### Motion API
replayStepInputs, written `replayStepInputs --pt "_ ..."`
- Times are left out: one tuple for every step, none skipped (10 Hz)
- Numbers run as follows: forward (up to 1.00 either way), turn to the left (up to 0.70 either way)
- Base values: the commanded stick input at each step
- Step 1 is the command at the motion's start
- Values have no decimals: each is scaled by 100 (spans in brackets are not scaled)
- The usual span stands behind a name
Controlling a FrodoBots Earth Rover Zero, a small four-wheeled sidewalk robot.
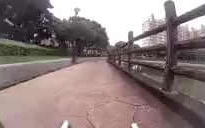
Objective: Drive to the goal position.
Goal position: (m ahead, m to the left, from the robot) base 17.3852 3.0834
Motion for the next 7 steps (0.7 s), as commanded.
replayStepInputs --pt "70 0" --pt "70 0" --pt "70 0" --pt "70 0" --pt "70 0" --pt "70 0" --pt "70 0"
